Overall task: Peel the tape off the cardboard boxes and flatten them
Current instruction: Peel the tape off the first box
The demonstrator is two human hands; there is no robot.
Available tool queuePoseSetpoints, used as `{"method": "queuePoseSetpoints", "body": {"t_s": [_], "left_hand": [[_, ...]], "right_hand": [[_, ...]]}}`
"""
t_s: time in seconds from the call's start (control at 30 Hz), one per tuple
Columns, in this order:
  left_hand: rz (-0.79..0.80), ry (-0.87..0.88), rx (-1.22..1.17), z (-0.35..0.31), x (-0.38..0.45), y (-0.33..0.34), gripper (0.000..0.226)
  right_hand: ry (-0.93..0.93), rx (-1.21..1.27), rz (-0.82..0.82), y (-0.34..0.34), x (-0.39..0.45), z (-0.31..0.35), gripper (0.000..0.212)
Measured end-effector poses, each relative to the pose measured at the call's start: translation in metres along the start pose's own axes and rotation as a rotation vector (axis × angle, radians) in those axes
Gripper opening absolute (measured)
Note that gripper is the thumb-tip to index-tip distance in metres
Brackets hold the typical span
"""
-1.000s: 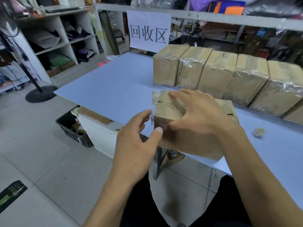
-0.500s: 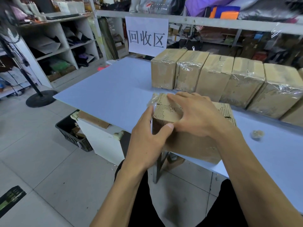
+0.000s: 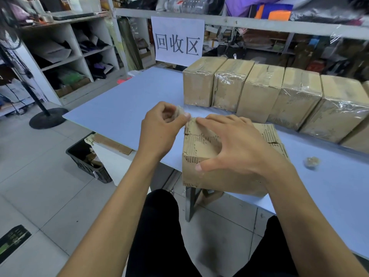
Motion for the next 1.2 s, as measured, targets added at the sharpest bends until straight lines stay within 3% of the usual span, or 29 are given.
{"method": "queuePoseSetpoints", "body": {"t_s": [0.17,0.33,0.4,0.53,0.63,0.7,0.8,1.0,1.2], "left_hand": [[0.062,-0.094,-0.027,0.005,0.015,0.003,0.030],[0.188,-0.063,-0.058,-0.001,0.018,0.001,0.008],[0.224,-0.026,-0.026,-0.004,0.018,0.003,0.009],[0.194,0.002,-0.024,-0.002,0.017,0.008,0.010],[0.140,0.044,-0.056,-0.004,0.007,0.013,0.007],[0.097,0.052,-0.086,-0.004,0.002,0.017,0.009],[0.063,0.048,-0.115,-0.005,-0.001,0.022,0.013],[0.086,0.089,-0.086,0.000,0.001,0.026,0.018],[0.023,0.024,-0.029,0.011,0.005,-0.009,0.039]], "right_hand": [[-0.015,-0.006,0.042,-0.003,0.000,0.003,0.111],[-0.088,0.035,0.145,-0.011,0.004,-0.009,0.116],[-0.132,-0.027,0.186,-0.018,0.010,-0.020,0.115],[-0.119,-0.250,0.091,-0.043,0.017,-0.044,0.090],[0.033,-0.309,0.083,-0.036,0.003,-0.055,0.102],[0.069,-0.140,0.070,-0.017,-0.012,-0.049,0.110],[0.101,0.180,-0.094,0.009,-0.028,-0.038,0.104],[0.101,0.116,-0.489,0.035,-0.008,-0.037,0.057],[0.002,0.049,-0.541,0.042,0.021,-0.063,0.044]]}}
Point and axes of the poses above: each hand's wrist, its own x-axis towards the middle knuckle, its own y-axis out of the palm, z = x × y, the point moved 3 cm from there along x, towards the middle knuckle, and after that the axes turned 8 degrees about -z, right-handed, at the moved point
